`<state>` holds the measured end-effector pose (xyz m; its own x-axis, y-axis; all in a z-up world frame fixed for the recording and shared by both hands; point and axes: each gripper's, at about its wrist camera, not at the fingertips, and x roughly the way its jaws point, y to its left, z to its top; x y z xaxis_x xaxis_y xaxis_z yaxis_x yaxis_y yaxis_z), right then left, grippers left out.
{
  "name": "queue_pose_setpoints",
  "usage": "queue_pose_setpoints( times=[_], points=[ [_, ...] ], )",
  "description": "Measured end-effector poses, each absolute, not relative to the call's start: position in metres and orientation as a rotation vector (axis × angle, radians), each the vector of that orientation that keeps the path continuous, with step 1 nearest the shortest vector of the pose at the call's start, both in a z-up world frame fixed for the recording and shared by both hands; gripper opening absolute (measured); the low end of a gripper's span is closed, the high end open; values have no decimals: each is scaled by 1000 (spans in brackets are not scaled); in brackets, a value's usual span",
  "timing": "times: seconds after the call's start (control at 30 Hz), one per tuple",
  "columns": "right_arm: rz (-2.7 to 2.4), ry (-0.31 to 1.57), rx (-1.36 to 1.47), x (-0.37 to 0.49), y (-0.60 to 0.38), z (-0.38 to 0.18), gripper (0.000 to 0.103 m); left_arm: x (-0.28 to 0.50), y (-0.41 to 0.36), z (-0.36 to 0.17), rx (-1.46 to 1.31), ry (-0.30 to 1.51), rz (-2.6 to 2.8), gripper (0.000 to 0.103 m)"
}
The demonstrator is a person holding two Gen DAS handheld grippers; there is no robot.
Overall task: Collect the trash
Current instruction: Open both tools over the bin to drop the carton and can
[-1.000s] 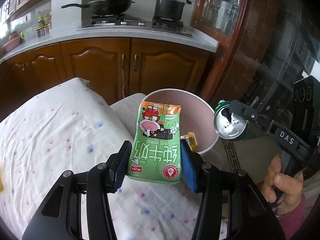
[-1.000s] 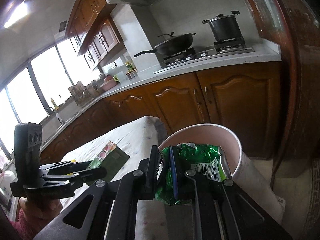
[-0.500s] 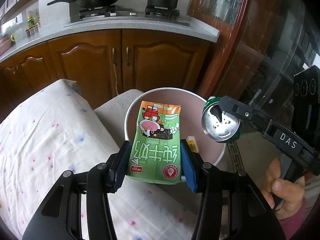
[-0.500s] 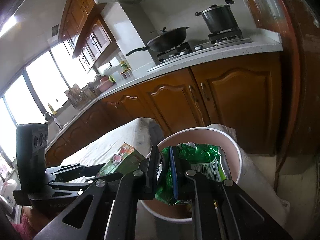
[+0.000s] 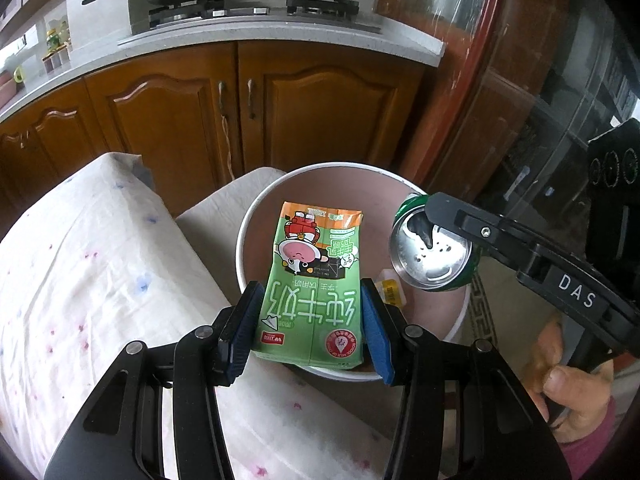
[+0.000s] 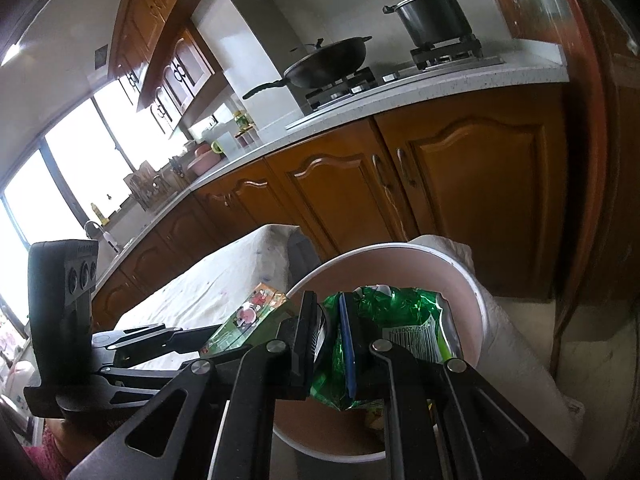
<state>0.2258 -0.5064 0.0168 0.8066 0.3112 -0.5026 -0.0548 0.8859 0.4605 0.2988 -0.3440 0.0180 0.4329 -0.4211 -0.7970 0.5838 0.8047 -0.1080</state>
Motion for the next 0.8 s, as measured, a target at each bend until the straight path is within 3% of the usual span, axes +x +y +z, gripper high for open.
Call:
queue_pose_setpoints(
  times=[0.23, 0.33, 0.4, 0.47, 0.67, 0.8],
  points=[
    [204, 620, 462, 232, -510, 11, 12, 306, -351, 9, 206, 964, -626, 49],
    [201, 624, 477, 233, -512, 8, 17, 307, -353, 7, 213, 971, -617, 49],
    [202, 623, 487, 233, -513, 7, 23, 307, -352, 6, 213, 977, -615, 51],
    [194, 613, 490, 231, -515, 8, 37, 307, -351, 6, 208, 979, -614, 53],
    [167, 594, 520, 224, -525, 8, 51, 302, -343, 6, 191, 978, -606, 59],
    [151, 578, 533, 218, -530, 10, 62, 300, -336, 8, 175, 973, -593, 72]
  ],
)
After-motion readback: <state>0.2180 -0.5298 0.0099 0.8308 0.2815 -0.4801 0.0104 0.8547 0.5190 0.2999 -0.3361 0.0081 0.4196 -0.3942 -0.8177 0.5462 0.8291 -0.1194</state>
